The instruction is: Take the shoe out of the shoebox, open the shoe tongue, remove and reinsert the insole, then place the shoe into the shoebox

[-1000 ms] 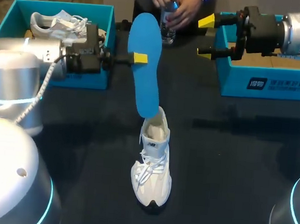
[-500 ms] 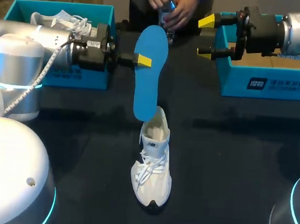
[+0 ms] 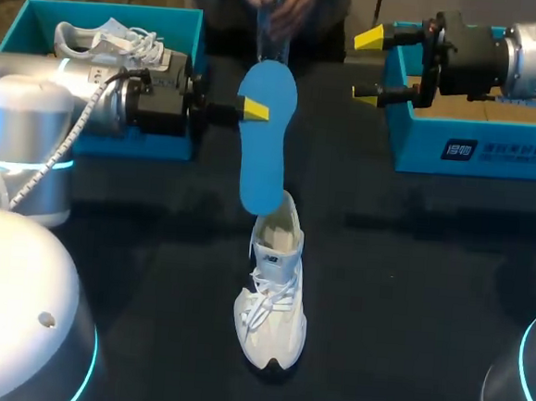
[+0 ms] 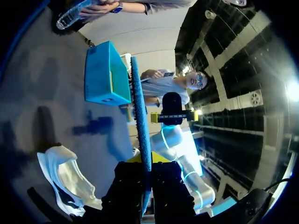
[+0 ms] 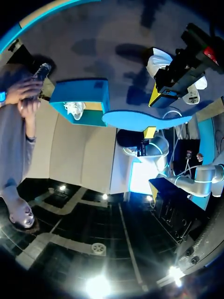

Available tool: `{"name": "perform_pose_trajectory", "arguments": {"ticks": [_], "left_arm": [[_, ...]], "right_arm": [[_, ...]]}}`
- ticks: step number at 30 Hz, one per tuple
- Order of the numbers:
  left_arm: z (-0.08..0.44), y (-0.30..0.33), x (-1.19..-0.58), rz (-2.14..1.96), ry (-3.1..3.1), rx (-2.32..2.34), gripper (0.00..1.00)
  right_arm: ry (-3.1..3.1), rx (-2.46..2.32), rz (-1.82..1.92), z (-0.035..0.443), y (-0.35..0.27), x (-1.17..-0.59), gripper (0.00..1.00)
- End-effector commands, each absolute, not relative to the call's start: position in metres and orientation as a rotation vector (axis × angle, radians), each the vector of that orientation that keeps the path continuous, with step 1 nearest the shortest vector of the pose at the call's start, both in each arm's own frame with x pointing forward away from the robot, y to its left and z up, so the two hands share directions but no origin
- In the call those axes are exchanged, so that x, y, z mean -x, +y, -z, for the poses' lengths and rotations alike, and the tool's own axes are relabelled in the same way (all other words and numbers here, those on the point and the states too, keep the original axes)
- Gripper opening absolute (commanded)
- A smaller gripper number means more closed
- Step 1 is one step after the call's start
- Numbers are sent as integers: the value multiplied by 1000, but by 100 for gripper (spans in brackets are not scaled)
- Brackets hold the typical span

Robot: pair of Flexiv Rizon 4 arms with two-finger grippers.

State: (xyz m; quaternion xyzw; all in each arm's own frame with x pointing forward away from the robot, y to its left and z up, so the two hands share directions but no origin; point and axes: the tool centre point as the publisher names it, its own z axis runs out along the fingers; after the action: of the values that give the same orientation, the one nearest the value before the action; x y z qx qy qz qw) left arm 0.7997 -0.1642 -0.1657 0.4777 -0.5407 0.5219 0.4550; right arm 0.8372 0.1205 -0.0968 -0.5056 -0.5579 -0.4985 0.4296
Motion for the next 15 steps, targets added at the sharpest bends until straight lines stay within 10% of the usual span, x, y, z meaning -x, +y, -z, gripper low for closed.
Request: {"name": "perform_pose_trajectory", "arguments": {"ticks": [1,15], "left_arm": [[175,-170,-801,-1275,-1298,-1191,0],[183,-184,-802,-1262,-1262,-1239,0]], "right_arm": [[-1394,1265,1241,97,121,-837,100],[-1575,1419,1067,71,120,-838,100]]}}
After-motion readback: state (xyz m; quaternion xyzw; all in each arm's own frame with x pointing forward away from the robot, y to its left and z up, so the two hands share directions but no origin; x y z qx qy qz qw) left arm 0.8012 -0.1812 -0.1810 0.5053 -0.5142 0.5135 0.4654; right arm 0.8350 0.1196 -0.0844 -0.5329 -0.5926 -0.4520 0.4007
